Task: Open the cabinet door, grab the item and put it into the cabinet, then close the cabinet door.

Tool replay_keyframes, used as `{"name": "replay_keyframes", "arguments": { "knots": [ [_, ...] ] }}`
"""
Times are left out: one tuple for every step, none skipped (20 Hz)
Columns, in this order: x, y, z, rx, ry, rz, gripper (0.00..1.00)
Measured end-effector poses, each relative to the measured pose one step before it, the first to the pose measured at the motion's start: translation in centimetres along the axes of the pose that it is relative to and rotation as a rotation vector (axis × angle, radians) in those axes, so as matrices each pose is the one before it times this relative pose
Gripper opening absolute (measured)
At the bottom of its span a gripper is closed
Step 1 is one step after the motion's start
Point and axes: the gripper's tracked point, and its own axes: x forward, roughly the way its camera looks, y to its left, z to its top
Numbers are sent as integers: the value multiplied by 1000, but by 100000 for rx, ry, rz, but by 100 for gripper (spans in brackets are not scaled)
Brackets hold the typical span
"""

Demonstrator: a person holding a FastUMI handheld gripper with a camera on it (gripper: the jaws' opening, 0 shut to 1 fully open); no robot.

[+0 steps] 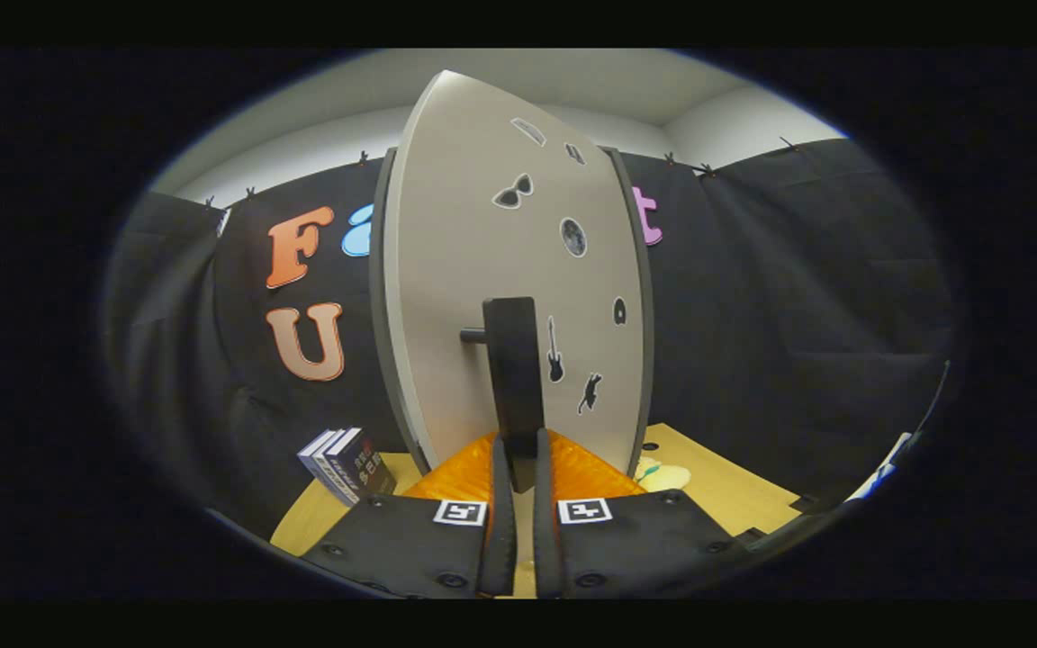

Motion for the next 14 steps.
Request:
{"name": "replay_keyframes", "arguments": {
  "knots": [
    [-159, -202, 33, 847, 43, -265, 16],
    [-84, -143, -84, 447, 173, -143, 15],
    [3, -96, -10, 206, 12, 54, 15],
    [-114, -154, -67, 426, 373, 113, 15],
    [-139, -173, -19, 943, 301, -18, 15],
    [-136, -52, 65, 736, 98, 52, 15],
    [-77, -256, 11, 172, 182, -108, 15],
    [-88, -254, 48, -226, -109, -361, 15],
    [-21, -287, 42, -355, -164, -570, 15],
    [-52, -202, -33, -435, -45, -238, 15],
    [-107, -199, -30, 157, 175, 18, 15],
    [-93, -221, 72, 621, 12, 25, 15],
    [-190, -240, 63, 558, 101, -107, 15],
    [-203, -202, 25, 680, 52, -286, 15]
  ]
}}
